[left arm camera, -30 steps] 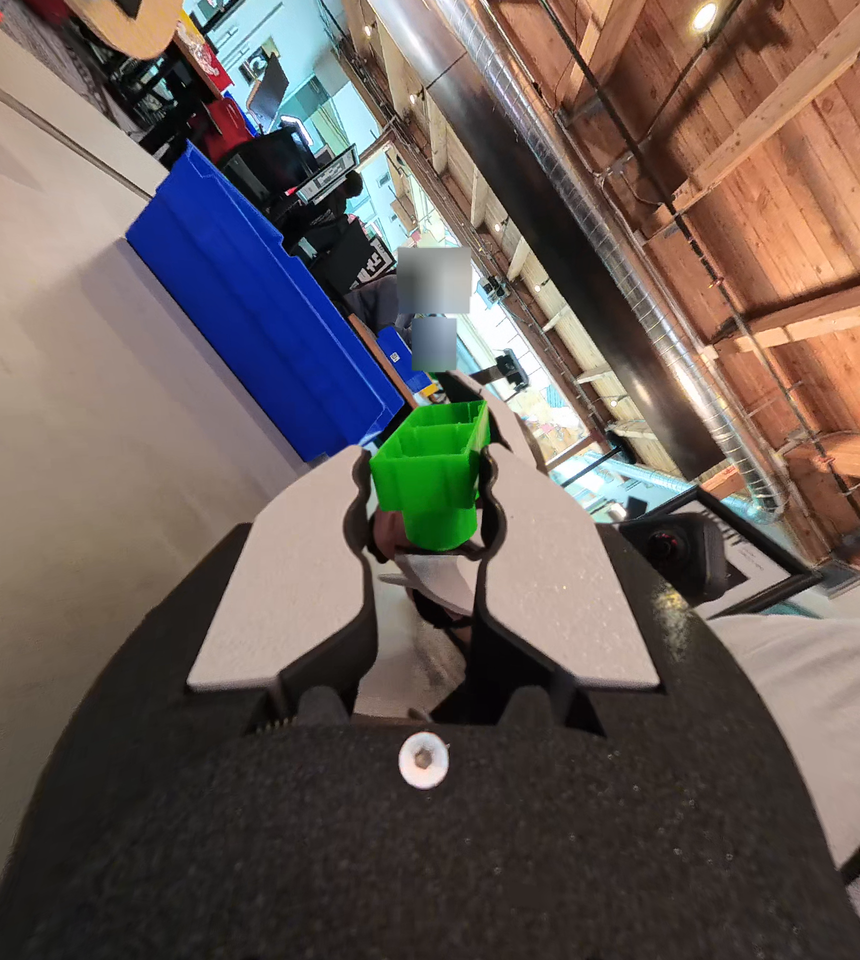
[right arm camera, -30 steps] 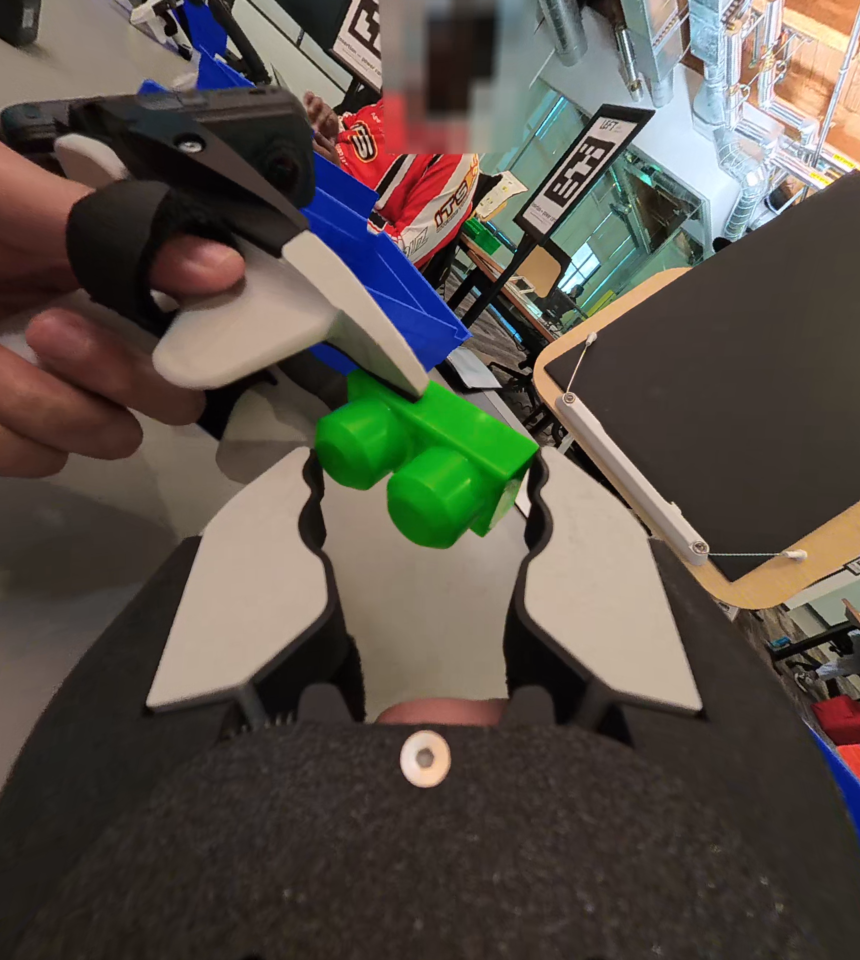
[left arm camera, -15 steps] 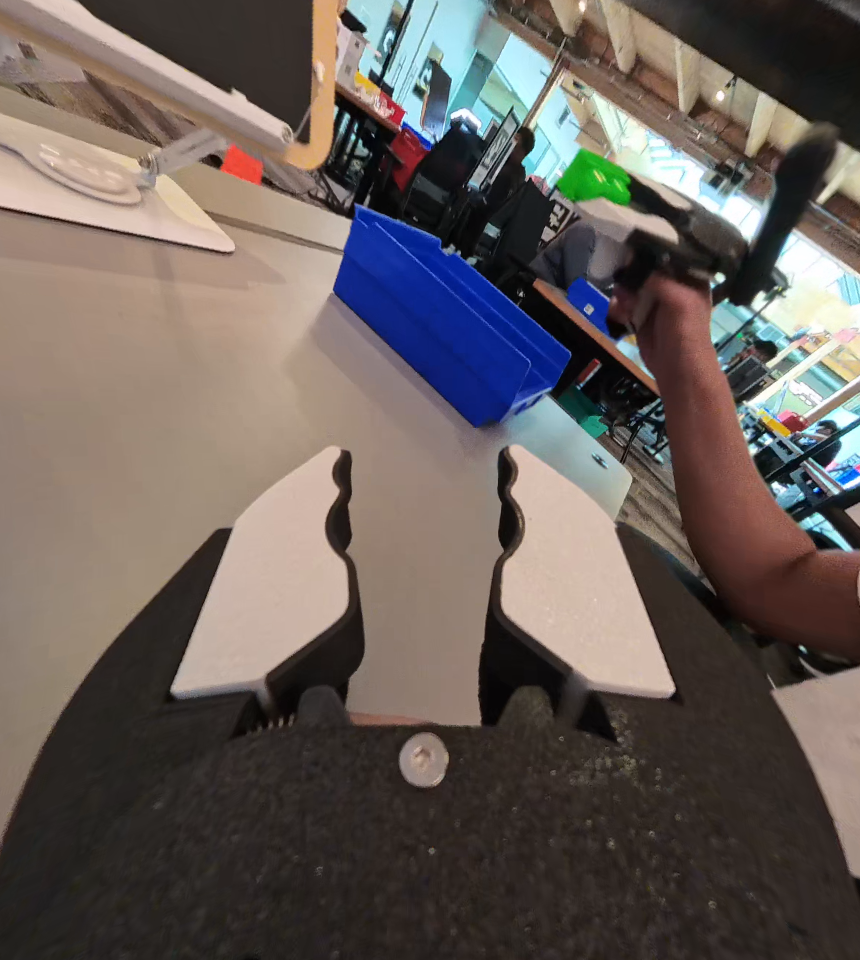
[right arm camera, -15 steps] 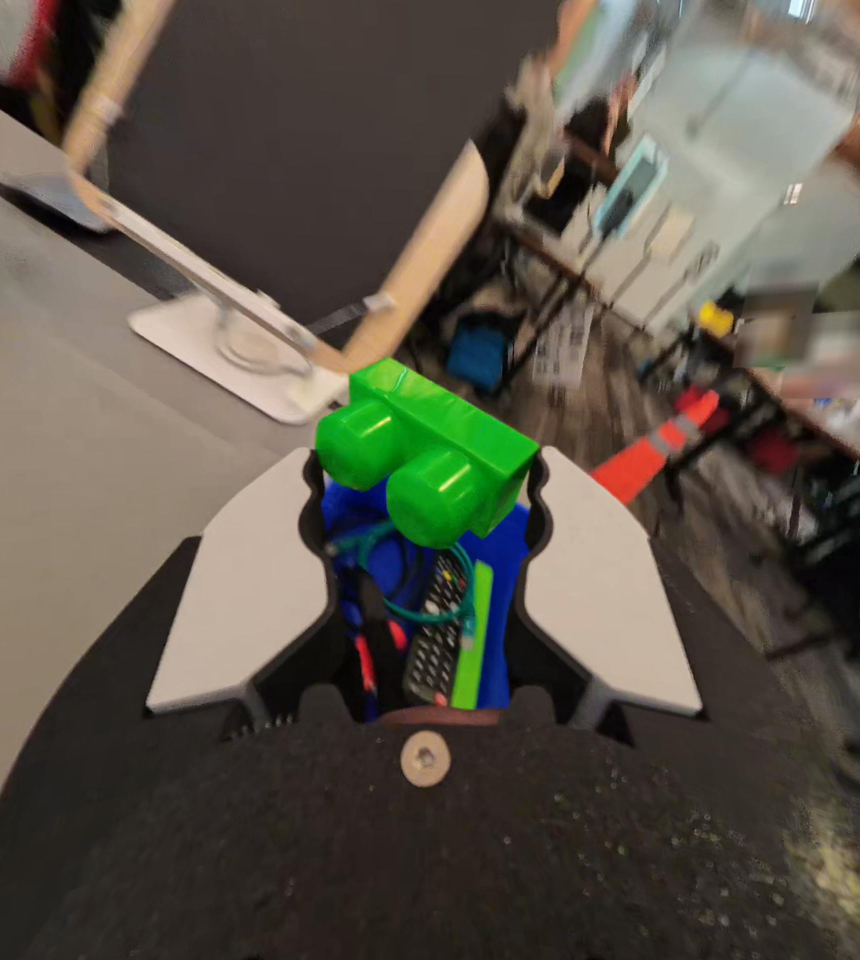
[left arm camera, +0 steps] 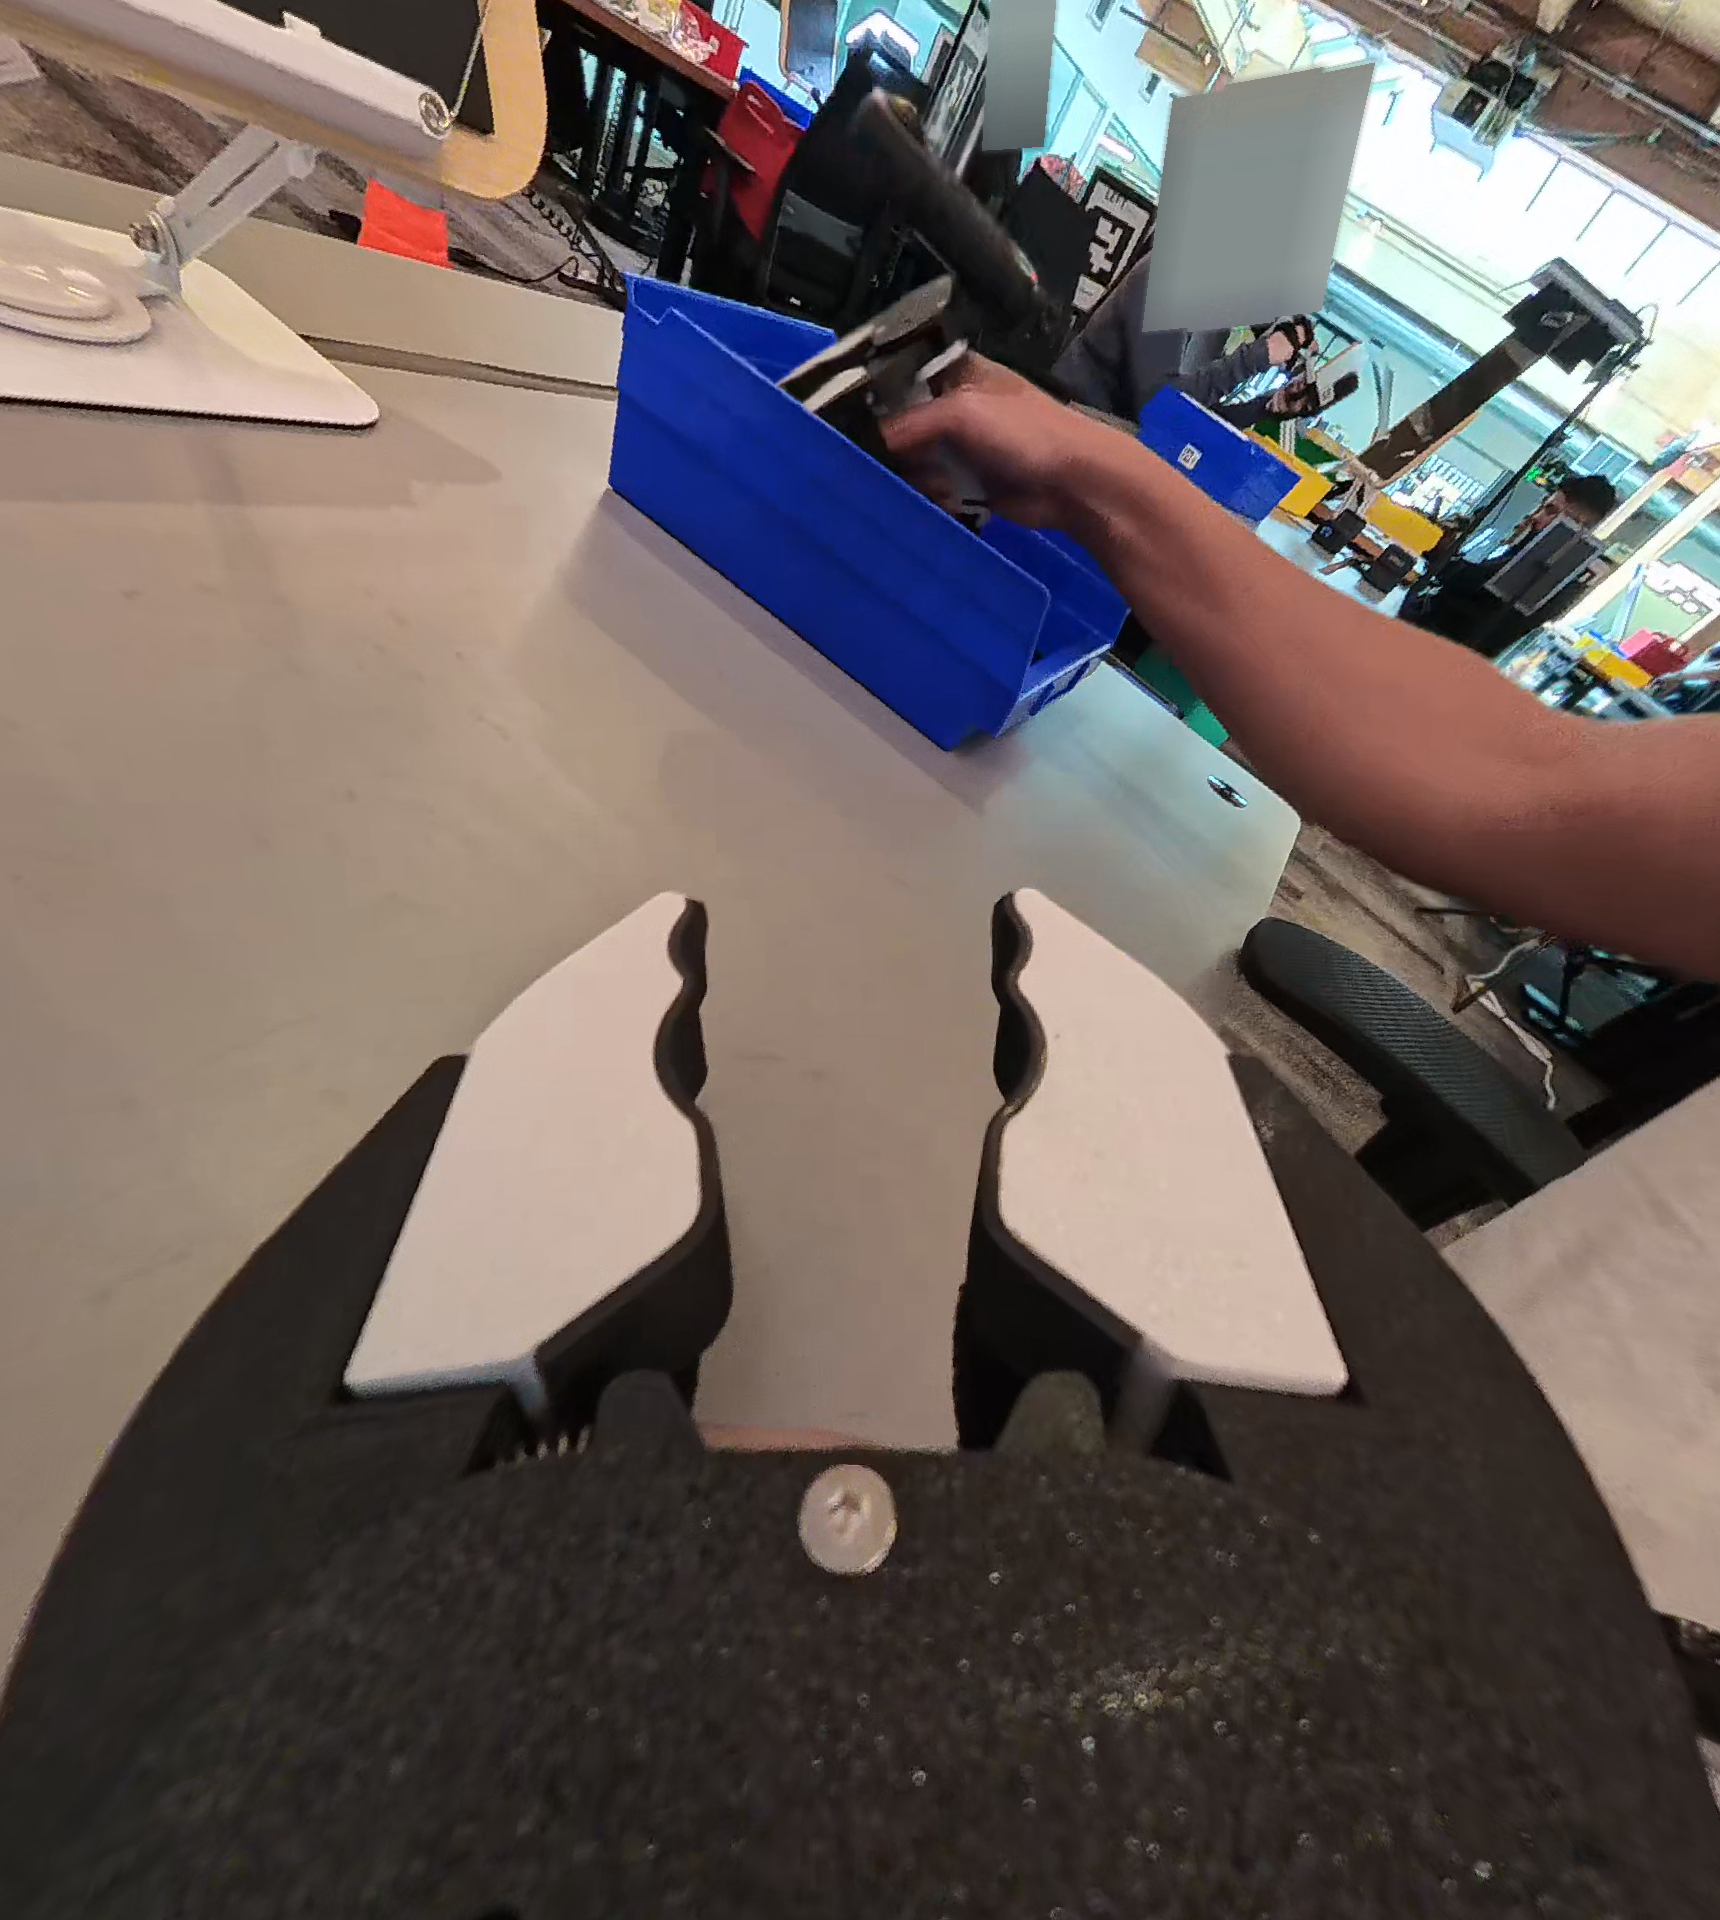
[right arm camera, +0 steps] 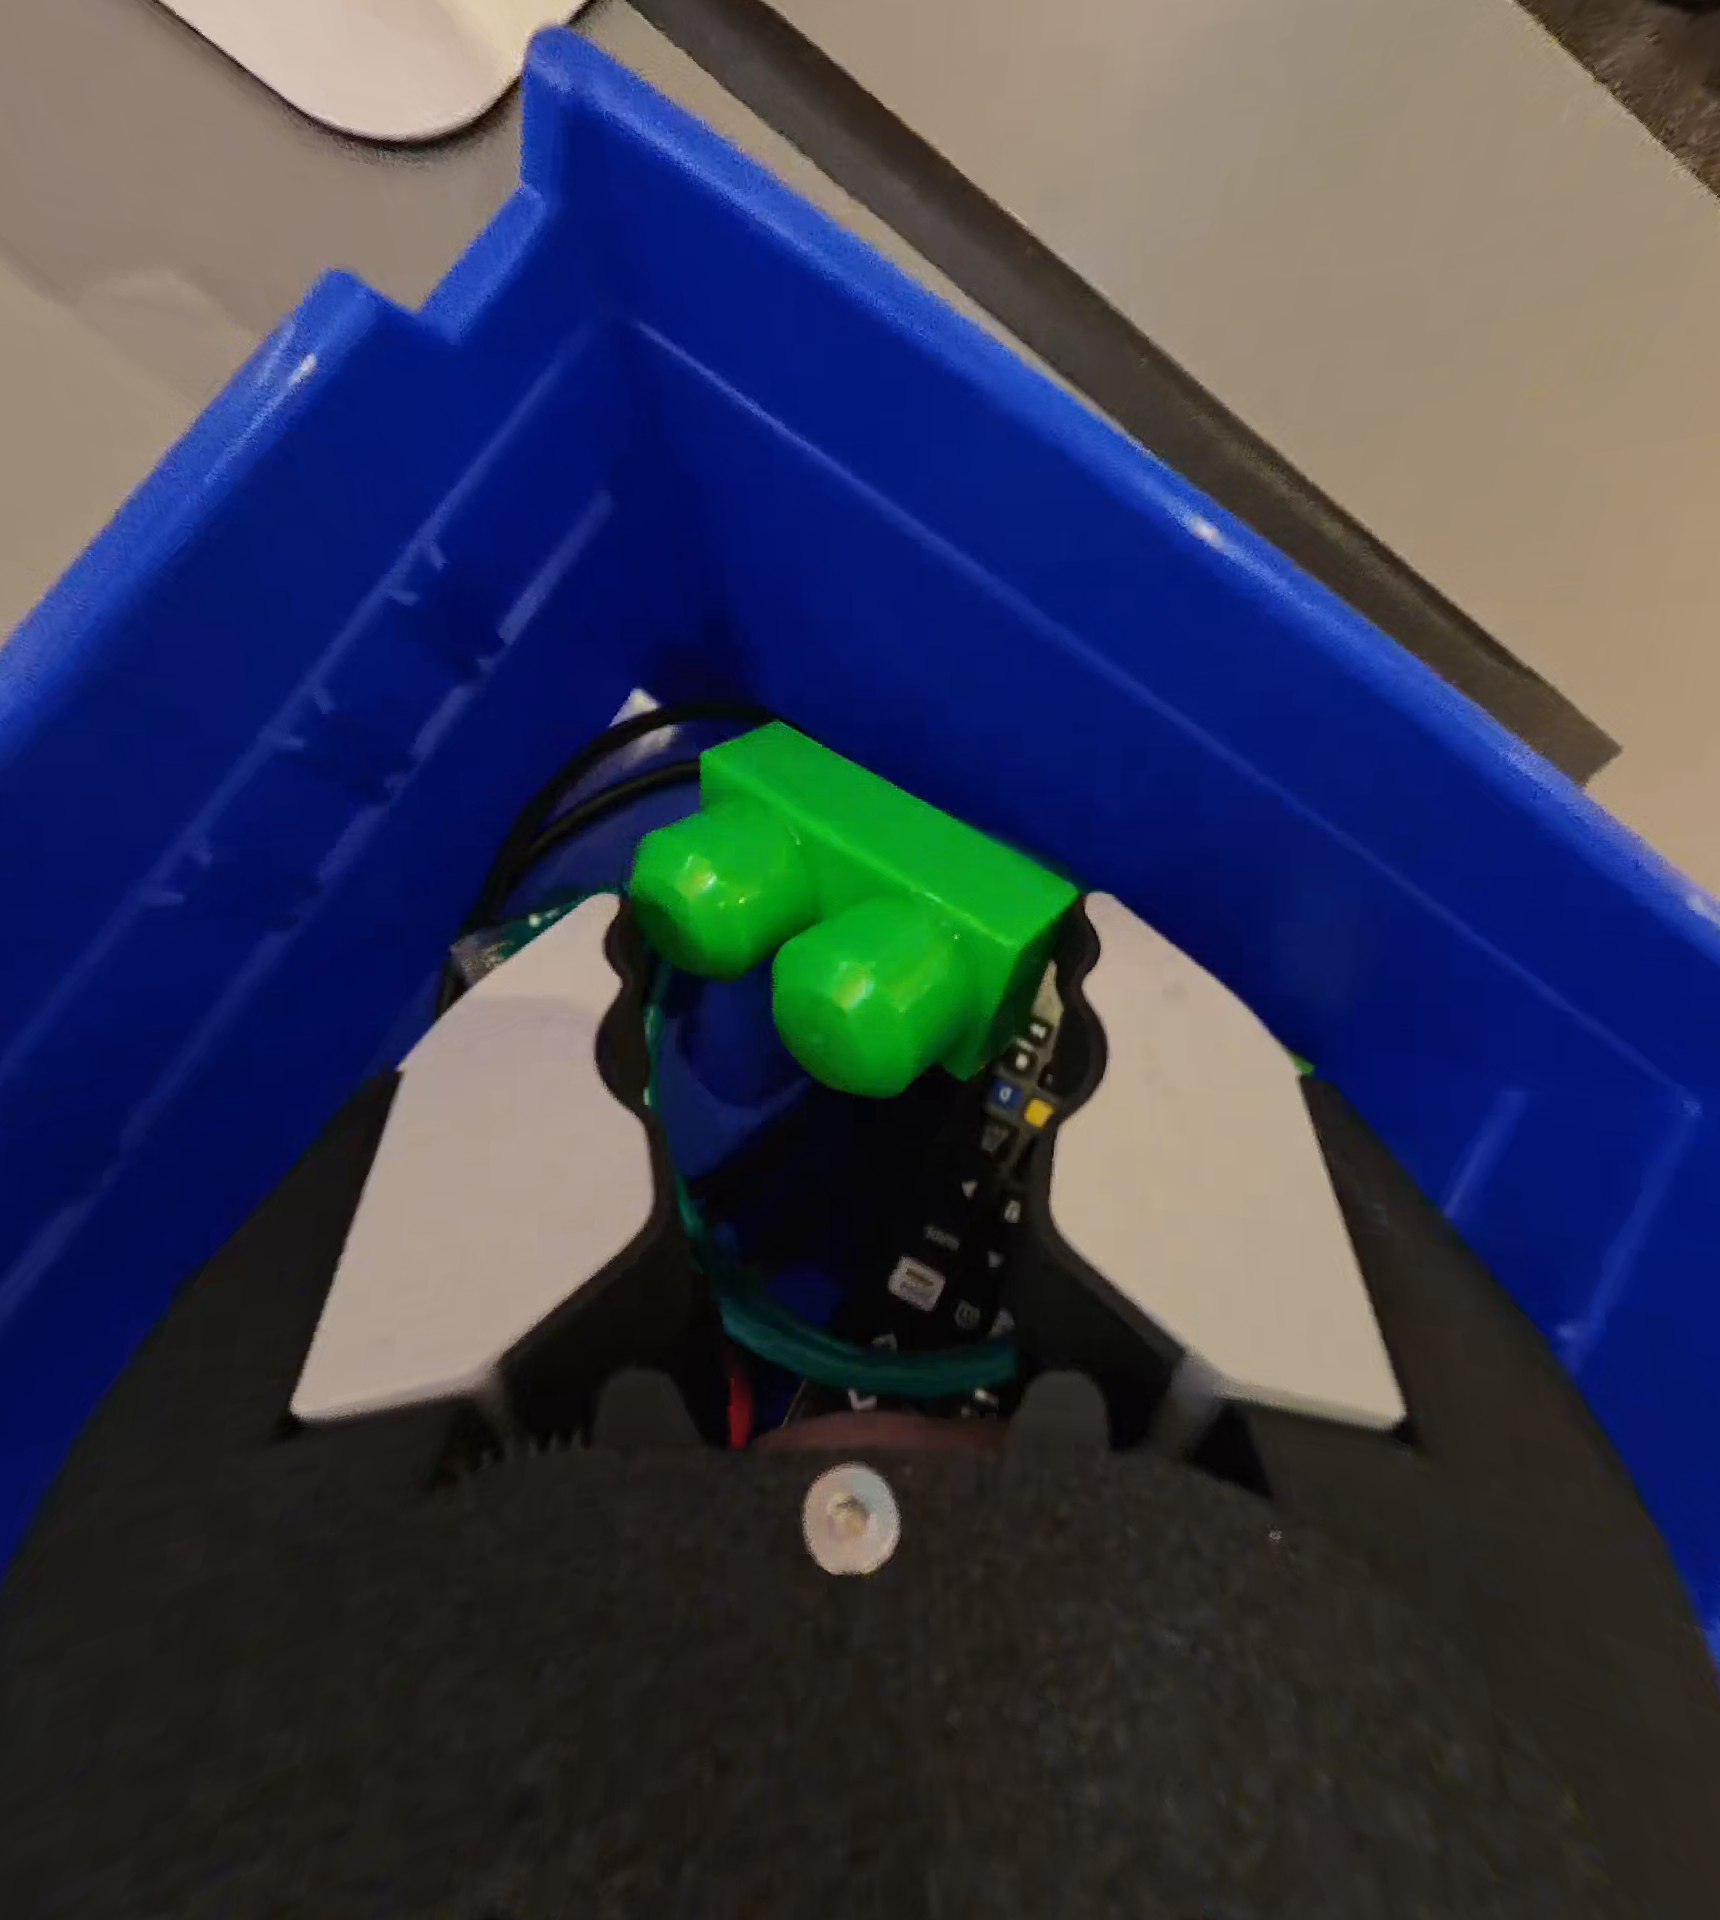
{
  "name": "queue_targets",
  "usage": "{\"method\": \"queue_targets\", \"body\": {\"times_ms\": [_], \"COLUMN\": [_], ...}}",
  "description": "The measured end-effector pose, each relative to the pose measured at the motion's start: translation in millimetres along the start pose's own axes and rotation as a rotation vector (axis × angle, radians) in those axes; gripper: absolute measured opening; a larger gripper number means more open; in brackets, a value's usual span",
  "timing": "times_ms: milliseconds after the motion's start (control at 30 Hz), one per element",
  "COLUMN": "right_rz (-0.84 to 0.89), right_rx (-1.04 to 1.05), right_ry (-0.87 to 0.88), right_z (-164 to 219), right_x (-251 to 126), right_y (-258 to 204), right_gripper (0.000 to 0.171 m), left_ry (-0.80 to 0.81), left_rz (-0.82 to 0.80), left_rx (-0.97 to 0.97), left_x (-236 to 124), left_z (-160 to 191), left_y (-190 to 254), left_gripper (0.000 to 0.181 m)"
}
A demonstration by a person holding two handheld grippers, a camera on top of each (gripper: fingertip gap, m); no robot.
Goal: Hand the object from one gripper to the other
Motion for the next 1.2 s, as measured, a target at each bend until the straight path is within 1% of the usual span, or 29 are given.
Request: {"method": "queue_targets", "body": {"times_ms": [100,300,500,667,767,833,867,933,1000,1067,1133,1200], "right_rz": [-0.047,-0.125,-0.086,-0.036,-0.008,-0.021,-0.032,-0.067,-0.157,-0.274,-0.395,-0.477], "right_rx": [0.050,0.170,0.172,0.158,0.180,0.197,0.191,0.189,0.212,0.243,0.254,0.242], "right_ry": [0.006,0.007,-0.009,-0.024,0.026,0.145,0.225,0.398,0.555,0.621,0.617,0.608], "right_z": [-5.9,-1.2,6.5,11.0,9.5,4.3,2.7,4.2,13.1,30.2,50.2,66.8], "right_x": [2.4,7.8,4.6,-19.5,-55.0,-89.7,-108.1,-142.3,-166.9,-172.0,-157.9,-139.3], "right_y": [3.9,11.0,18.8,22.7,18.0,-5.6,-24.5,-72.9,-132.6,-192.4,-245.7,-284.8], "right_gripper": [0.077,0.079,0.082,0.088,0.086,0.079,0.079,0.076,0.068,0.066,0.063,0.061], "left_ry": [-0.016,-0.041,-0.057,-0.049,-0.049,-0.057,-0.060,-0.074,-0.084,-0.097,-0.112,-0.120], "left_rz": [-0.008,0.014,0.012,0.014,-0.006,-0.064,-0.095,-0.152,-0.215,-0.263,-0.312,-0.355], "left_rx": [0.024,0.041,0.083,0.065,0.056,0.070,0.084,0.119,0.155,0.191,0.232,0.275], "left_x": [-0.2,3.6,4.7,2.5,-0.5,-5.3,-8.5,-15.4,-22.4,-27.9,-32.0,-35.4], "left_z": [0.8,3.0,4.1,2.6,1.6,2.5,3.4,6.3,8.9,10.5,10.3,8.7], "left_y": [-0.2,5.1,9.5,7.6,4.4,-1.4,-4.2,-8.9,-13.3,-16.2,-19.2,-22.6], "left_gripper": [0.053,0.053,0.054,0.054,0.054,0.054,0.054,0.054,0.054,0.054,0.054,0.054]}}
Point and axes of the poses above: each gripper's, where its closed fingertips meet, x out along the fingers, z out of its underside, y = z × x across the jaws, the point moved 6 cm from there along -x, back along the fingers, and after that the axes turned 1 degree about z, right-handed, at the moved point
